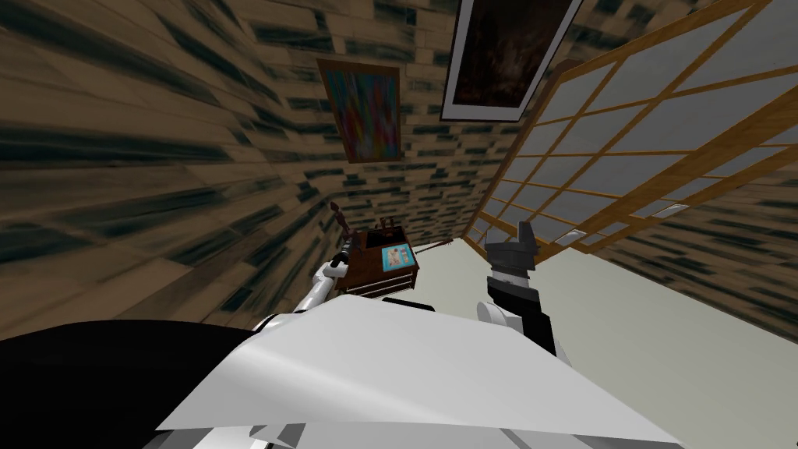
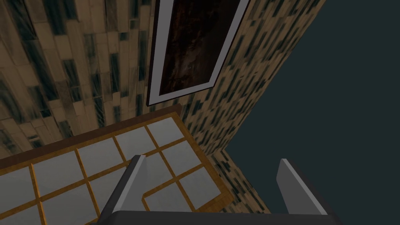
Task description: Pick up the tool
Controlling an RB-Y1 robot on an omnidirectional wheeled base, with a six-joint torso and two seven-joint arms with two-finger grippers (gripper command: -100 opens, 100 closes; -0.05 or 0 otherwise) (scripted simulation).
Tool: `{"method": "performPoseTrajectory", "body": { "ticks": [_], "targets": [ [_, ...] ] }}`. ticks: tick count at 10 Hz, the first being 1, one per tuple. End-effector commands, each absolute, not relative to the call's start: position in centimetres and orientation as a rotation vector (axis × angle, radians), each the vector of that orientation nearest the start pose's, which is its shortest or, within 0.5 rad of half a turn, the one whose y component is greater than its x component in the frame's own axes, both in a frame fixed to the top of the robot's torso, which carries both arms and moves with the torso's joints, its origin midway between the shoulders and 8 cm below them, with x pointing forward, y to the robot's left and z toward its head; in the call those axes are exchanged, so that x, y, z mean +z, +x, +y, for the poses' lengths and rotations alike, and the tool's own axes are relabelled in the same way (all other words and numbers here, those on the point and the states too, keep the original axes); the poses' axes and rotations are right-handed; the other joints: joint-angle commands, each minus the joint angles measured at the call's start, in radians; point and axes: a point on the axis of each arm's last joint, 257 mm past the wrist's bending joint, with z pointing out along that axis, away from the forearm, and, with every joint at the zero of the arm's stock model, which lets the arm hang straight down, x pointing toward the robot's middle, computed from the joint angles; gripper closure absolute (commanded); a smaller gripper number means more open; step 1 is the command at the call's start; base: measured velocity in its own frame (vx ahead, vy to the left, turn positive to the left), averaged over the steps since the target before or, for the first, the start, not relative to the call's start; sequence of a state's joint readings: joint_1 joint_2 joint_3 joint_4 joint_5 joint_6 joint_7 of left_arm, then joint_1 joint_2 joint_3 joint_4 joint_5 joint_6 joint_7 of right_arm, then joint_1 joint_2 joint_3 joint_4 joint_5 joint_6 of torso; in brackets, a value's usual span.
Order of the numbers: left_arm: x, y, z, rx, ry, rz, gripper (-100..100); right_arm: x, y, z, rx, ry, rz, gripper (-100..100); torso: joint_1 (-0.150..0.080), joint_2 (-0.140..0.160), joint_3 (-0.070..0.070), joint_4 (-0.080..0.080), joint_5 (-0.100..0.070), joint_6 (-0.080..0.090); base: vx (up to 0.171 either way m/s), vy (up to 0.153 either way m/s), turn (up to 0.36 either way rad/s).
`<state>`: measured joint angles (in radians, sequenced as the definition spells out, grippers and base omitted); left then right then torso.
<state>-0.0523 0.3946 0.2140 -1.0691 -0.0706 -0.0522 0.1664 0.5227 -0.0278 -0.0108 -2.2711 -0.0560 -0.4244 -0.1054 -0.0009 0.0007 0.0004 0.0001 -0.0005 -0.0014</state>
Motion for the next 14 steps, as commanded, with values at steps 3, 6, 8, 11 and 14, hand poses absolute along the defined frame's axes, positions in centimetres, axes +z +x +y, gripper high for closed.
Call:
{"method": "performPoseTrajectory", "body": {
  "ticks": [3,6,8,11,14],
  "targets": [
    [-37.0,48.4,54.1,-0.572,-1.464,1.311,-100,-0.1,35.4,-29.2,1.390,0.802,0.638,0,0.000,0.000,0.000,0.000,0.000,0.000,0.005,-0.029,-0.121],
    [-38.3,47.6,55.9,-0.527,-1.517,1.310,-100,-0.1,35.4,-29.2,1.390,0.802,0.638,0,0.000,0.000,0.000,0.000,0.000,0.000,0.004,-0.024,-0.070],
    [-38.6,47.3,57.3,-0.499,-1.549,1.299,-100,-0.1,35.4,-29.2,1.390,0.802,0.638,0,0.000,0.000,0.000,0.000,0.000,0.000,0.005,-0.029,-0.091],
    [-40.4,45.5,60.2,-0.420,-1.642,1.284,-100,-0.1,35.4,-29.2,1.390,0.802,0.638,0,-0.001,0.000,0.000,0.000,0.000,0.001,0.010,-0.038,-0.139],
    [-41.3,44.7,60.4,-0.402,-1.662,1.290,-100,-0.1,35.4,-29.2,1.390,0.802,0.638,0,0.000,0.000,0.000,0.000,0.000,0.000,0.007,-0.015,-0.004]
  ]
}}
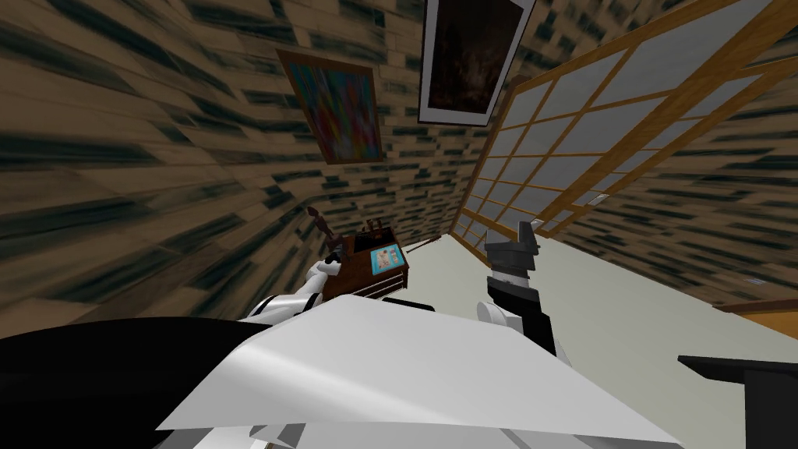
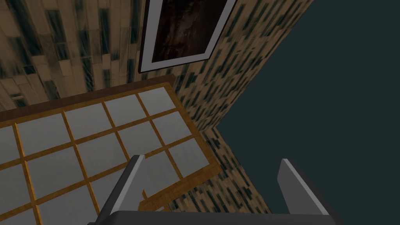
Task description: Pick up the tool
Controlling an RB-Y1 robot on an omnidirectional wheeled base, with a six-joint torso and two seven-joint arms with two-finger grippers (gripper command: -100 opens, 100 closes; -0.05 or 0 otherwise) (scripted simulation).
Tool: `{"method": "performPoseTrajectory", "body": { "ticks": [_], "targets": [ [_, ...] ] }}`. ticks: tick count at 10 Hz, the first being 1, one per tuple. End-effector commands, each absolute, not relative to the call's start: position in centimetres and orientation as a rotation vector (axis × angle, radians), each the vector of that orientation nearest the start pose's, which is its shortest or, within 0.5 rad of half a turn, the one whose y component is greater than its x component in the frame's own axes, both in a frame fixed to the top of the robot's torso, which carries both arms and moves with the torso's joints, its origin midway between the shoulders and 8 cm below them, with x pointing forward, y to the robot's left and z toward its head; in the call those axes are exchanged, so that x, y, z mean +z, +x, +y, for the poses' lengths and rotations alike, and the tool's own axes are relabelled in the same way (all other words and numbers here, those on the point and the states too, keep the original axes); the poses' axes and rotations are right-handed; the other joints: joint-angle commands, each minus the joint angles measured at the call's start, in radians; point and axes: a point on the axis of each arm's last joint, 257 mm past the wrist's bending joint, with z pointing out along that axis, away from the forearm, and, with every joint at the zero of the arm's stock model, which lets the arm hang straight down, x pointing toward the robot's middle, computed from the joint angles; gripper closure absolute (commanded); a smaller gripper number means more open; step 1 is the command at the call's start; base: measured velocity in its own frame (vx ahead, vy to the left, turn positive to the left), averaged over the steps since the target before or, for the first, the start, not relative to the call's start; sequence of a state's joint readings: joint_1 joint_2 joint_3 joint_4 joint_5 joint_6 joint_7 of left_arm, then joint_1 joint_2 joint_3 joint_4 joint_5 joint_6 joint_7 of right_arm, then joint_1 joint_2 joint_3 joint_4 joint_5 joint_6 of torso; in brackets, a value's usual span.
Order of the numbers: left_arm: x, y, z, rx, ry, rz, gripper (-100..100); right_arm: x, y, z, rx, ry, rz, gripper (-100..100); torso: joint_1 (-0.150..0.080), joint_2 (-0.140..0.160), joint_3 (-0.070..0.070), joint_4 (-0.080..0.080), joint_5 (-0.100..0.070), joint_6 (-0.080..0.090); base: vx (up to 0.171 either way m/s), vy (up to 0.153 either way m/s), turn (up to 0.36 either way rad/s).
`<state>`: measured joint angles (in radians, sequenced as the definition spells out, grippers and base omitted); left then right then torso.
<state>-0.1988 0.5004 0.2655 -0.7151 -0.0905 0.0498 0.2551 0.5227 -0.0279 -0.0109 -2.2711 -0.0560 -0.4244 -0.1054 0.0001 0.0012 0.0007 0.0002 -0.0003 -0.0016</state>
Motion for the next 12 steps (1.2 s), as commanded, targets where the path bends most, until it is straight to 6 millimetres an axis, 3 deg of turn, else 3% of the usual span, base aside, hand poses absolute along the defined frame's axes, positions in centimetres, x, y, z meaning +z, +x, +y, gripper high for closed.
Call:
{"method": "performPoseTrajectory", "body": {
  "ticks": [1,2,6,8,12],
  "targets": [
    [-41.5,44.3,61.6,-0.376,-1.693,1.275,-100,-0.1,35.4,-29.2,1.390,0.802,0.638,0,0.000,0.000,0.000,0.000,0.000,0.000,0.000,-0.014,-0.130],
    [-41.9,43.9,61.7,-0.368,-1.703,1.278,-100,-0.1,35.4,-29.2,1.390,0.802,0.638,0,-0.001,0.000,0.000,0.000,0.000,0.001,0.005,-0.018,-0.068],
    [-43.6,40.5,65.4,-0.253,-1.843,1.224,-100,-0.1,35.4,-29.2,1.390,0.802,0.638,0,-0.002,-0.002,-0.001,0.000,-0.001,0.000,0.019,-0.035,-0.140],
    [-43.6,40.5,65.4,-0.253,-1.843,1.224,-100,-0.2,35.4,-29.2,1.390,0.802,0.638,0,-0.001,-0.001,0.000,0.000,0.000,0.000,0.005,-0.011,0.008],
    [-44.4,38.6,66.9,-0.196,-1.915,1.192,-100,-0.2,35.4,-29.2,1.390,0.802,0.638,0,0.000,0.000,0.000,0.000,0.000,0.000,0.009,-0.007,-0.063]
  ]
}}
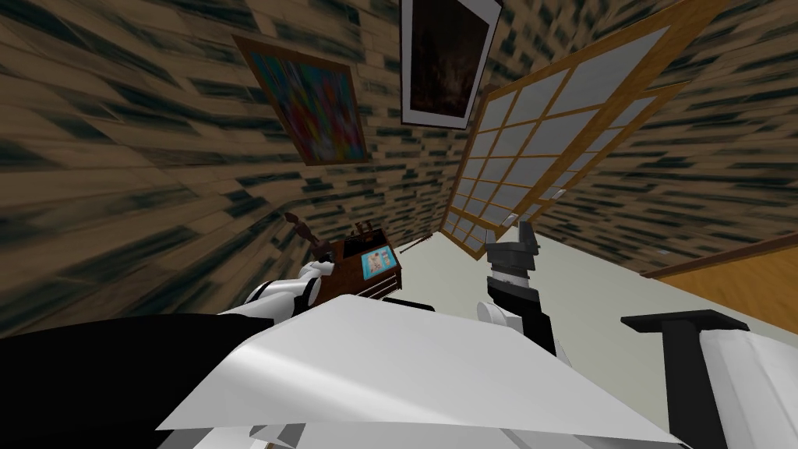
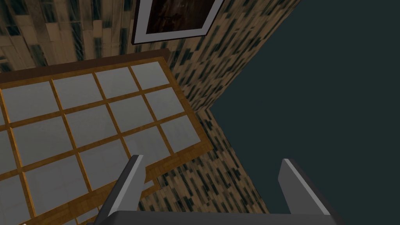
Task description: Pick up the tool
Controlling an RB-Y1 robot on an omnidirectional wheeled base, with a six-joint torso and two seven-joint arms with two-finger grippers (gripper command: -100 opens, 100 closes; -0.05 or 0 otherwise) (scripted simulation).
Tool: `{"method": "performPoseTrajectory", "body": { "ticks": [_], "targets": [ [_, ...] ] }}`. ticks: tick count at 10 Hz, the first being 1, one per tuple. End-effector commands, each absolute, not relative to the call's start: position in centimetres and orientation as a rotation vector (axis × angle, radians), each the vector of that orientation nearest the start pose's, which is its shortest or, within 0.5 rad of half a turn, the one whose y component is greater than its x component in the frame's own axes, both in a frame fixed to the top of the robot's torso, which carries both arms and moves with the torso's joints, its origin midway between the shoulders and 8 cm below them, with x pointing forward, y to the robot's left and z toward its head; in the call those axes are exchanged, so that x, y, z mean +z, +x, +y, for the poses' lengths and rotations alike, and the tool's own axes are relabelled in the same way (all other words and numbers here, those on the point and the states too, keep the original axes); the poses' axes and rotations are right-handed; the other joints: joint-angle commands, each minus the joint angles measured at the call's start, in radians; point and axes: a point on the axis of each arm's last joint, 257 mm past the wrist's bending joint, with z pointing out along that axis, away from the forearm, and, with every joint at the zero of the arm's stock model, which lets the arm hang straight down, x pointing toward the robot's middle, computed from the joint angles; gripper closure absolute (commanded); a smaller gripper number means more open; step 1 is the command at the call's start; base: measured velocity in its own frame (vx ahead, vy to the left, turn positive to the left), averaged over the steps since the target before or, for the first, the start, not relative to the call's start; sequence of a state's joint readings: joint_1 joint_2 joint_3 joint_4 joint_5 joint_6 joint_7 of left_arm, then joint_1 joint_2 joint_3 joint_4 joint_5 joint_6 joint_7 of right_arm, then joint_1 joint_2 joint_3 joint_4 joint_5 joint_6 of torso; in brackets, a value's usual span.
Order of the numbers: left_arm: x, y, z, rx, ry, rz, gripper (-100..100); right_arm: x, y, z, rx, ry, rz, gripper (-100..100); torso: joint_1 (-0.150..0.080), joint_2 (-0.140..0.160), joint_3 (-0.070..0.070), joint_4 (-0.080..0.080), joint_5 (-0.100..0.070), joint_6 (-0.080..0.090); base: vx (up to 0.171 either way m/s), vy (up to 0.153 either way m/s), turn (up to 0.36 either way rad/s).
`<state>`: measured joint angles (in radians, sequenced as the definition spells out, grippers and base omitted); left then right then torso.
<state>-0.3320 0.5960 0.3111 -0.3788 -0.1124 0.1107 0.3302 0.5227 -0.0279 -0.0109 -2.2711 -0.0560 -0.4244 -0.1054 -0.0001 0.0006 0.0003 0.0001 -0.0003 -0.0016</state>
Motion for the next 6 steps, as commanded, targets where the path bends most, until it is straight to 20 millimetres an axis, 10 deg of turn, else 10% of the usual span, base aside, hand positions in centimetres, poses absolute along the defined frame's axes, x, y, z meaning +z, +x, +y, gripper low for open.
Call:
{"method": "performPoseTrajectory", "body": {
  "ticks": [1,2,3,5,6],
  "targets": [
    [-44.4,38.8,66.7,-0.203,-1.906,1.197,-100,-0.2,35.4,-29.2,1.390,0.802,0.638,0,0.000,0.000,0.000,0.000,0.000,0.000,0.006,-0.001,-0.011],
    [-44.4,38.7,66.7,-0.203,-1.907,1.196,0,-0.2,35.4,-29.2,1.390,0.802,0.638,0,0.000,0.000,0.000,0.000,0.000,0.000,0.000,0.000,0.000],
    [-45.3,37.9,66.4,-0.207,-1.901,1.207,-100,-0.2,35.4,-29.2,1.390,0.802,0.638,0,0.000,0.001,0.000,0.000,0.000,0.000,0.099,0.038,0.068],
    [-45.5,37.6,66.4,-0.206,-1.903,1.209,-100,-0.2,35.4,-29.2,1.390,0.802,0.638,0,0.004,-0.009,-0.005,-0.002,0.001,0.000,0.097,0.016,0.052],
    [-45.5,37.6,66.4,-0.208,-1.900,1.209,100,-0.2,35.4,-29.2,1.390,0.802,0.638,0,0.001,-0.003,-0.002,-0.001,0.000,0.000,0.000,0.000,0.000]
  ]
}}
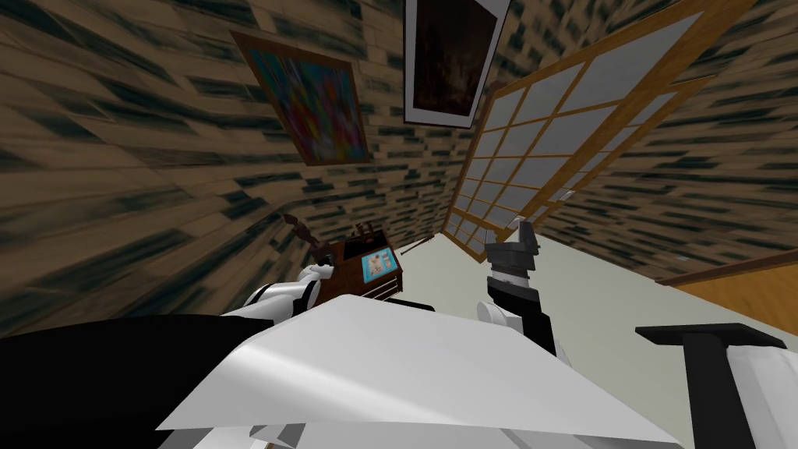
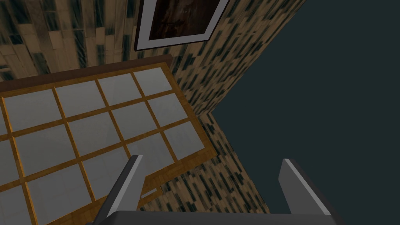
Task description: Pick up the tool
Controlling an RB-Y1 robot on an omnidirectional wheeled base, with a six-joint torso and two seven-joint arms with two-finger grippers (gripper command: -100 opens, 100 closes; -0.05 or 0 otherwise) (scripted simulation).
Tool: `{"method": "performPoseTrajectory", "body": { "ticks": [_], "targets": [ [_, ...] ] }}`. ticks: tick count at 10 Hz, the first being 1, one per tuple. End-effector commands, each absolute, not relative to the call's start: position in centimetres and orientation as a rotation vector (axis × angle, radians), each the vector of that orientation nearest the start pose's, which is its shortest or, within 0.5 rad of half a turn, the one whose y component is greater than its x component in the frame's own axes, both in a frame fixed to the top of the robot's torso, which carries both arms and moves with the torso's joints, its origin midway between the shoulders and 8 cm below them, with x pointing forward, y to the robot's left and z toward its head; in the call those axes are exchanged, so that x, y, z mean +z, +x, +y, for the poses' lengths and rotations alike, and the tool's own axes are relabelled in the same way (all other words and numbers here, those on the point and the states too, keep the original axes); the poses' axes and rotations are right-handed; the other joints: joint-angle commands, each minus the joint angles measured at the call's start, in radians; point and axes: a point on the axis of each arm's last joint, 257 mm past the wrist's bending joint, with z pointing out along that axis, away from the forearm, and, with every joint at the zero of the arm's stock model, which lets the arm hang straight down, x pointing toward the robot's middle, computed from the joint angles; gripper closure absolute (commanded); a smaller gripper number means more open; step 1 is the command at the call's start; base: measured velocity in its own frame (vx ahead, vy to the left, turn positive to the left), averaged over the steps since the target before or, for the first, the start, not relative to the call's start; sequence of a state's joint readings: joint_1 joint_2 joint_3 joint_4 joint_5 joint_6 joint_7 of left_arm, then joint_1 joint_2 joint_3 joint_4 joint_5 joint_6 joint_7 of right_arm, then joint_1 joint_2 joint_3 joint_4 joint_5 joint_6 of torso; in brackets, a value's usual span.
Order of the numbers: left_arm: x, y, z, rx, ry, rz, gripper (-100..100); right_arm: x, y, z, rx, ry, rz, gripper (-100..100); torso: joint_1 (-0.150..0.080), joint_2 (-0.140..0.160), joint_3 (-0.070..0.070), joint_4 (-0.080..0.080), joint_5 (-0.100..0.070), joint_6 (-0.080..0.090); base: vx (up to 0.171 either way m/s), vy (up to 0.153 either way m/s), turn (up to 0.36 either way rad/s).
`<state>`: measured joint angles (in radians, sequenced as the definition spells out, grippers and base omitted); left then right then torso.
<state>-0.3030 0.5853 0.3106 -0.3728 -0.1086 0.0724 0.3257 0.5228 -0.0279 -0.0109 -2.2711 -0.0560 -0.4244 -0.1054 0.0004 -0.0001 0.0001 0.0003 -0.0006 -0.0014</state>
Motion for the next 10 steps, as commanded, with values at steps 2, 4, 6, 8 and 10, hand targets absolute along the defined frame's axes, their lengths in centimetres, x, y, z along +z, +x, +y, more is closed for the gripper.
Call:
{"method": "performPoseTrajectory", "body": {
  "ticks": [2,4,6,8,10],
  "targets": [
    [-45.6,37.5,66.3,-0.205,-1.903,1.210,100,-0.2,35.4,-29.2,1.390,0.802,0.638,0,0.000,0.001,0.001,0.000,0.000,0.000,0.000,0.000,0.000],
    [-45.6,37.5,66.3,-0.205,-1.903,1.210,100,-0.2,35.4,-29.2,1.390,0.802,0.638,0,0.000,0.002,0.001,0.001,0.000,0.000,0.000,0.000,0.000],
    [-44.6,38.6,66.7,-0.204,-1.906,1.198,100,-0.2,35.4,-29.2,1.390,0.802,0.638,0,0.000,0.002,0.001,0.001,0.000,0.000,-0.044,-0.014,-0.046],
    [-44.4,38.8,66.7,-0.207,-1.902,1.197,100,-0.1,35.4,-29.2,1.390,0.802,0.638,0,-0.003,0.008,0.005,0.002,-0.001,0.000,-0.081,-0.019,-0.044],
    [-44.4,38.9,66.6,-0.208,-1.901,1.198,0,-0.2,35.4,-29.2,1.390,0.802,0.638,0,-0.001,0.005,0.003,0.001,-0.001,-0.001,-0.009,-0.001,0.001]
  ]
}}
